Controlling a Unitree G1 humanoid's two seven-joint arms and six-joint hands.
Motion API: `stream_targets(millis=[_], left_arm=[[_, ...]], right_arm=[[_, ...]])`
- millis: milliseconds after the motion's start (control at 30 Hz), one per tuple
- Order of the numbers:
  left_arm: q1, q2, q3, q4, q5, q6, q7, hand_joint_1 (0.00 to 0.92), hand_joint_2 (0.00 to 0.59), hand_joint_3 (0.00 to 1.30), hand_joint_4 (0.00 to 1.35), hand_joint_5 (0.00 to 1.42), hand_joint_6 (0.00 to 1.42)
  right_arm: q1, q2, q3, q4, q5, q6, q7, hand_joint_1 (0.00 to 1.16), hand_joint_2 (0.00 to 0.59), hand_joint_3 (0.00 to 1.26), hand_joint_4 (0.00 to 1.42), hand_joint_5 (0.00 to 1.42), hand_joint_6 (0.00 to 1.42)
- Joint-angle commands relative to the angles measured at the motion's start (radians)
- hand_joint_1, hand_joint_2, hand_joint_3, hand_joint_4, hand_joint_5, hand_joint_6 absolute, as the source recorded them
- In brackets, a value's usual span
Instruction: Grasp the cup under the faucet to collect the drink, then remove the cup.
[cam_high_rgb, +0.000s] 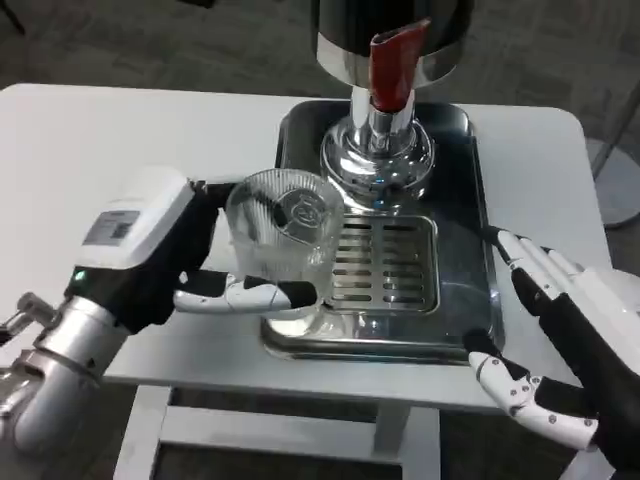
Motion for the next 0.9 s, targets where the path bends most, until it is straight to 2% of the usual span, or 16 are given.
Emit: stream_targets(millis=[33,233,367,533,600,667,733,900], left_arm=[[-0.063,-0.012,-0.04,0.033,0.014,0.005,0.051,0.421,0.067,0.91,1.07,1.31,1.42],[-0.126,-0.003,-0.097,0.071,0.044,0.03,0.052,0.421,0.067,0.89,1.01,1.25,1.42],[-0.148,0.01,-0.127,0.078,0.056,0.057,0.032,0.41,0.069,0.83,0.91,1.13,1.4],[-0.166,0.025,-0.155,0.073,0.064,0.089,0.004,0.368,0.081,0.77,0.8,0.99,1.34],[-0.172,0.03,-0.165,0.072,0.057,0.096,-0.011,0.318,0.091,0.73,0.72,0.94,1.3],[-0.175,0.033,-0.172,0.07,0.051,0.103,-0.023,0.273,0.105,0.68,0.63,0.85,1.19],[-0.181,0.036,-0.18,0.064,0.045,0.11,-0.049,0.218,0.105,0.61,0.5,0.69,1.0],[-0.189,0.042,-0.187,0.051,0.033,0.126,-0.111,0.146,0.094,0.51,0.34,0.5,0.78]], right_arm=[[0.021,-0.019,-0.027,-0.023,0.027,0.009,0.005,0.36,0.508,0.0,0.0,0.0,0.04],[0.031,-0.034,-0.047,-0.034,0.058,0.024,0.005,0.36,0.508,0.0,0.0,0.0,0.07],[0.036,-0.043,-0.057,-0.04,0.077,0.034,0.006,0.36,0.508,0.0,0.0,0.0,0.07],[0.038,-0.052,-0.068,-0.045,0.1,0.046,0.006,0.36,0.508,0.01,0.0,0.0,0.09],[0.037,-0.057,-0.071,-0.047,0.108,0.05,0.004,0.36,0.508,0.02,0.0,0.0,0.09],[0.038,-0.064,-0.074,-0.049,0.117,0.055,0.001,0.36,0.508,0.02,0.0,0.0,0.1],[0.041,-0.068,-0.079,-0.051,0.128,0.06,-0.001,0.36,0.508,0.02,0.0,0.0,0.1],[0.044,-0.069,-0.086,-0.052,0.148,0.068,-0.013,0.36,0.514,0.04,0.0,0.0,0.12]])
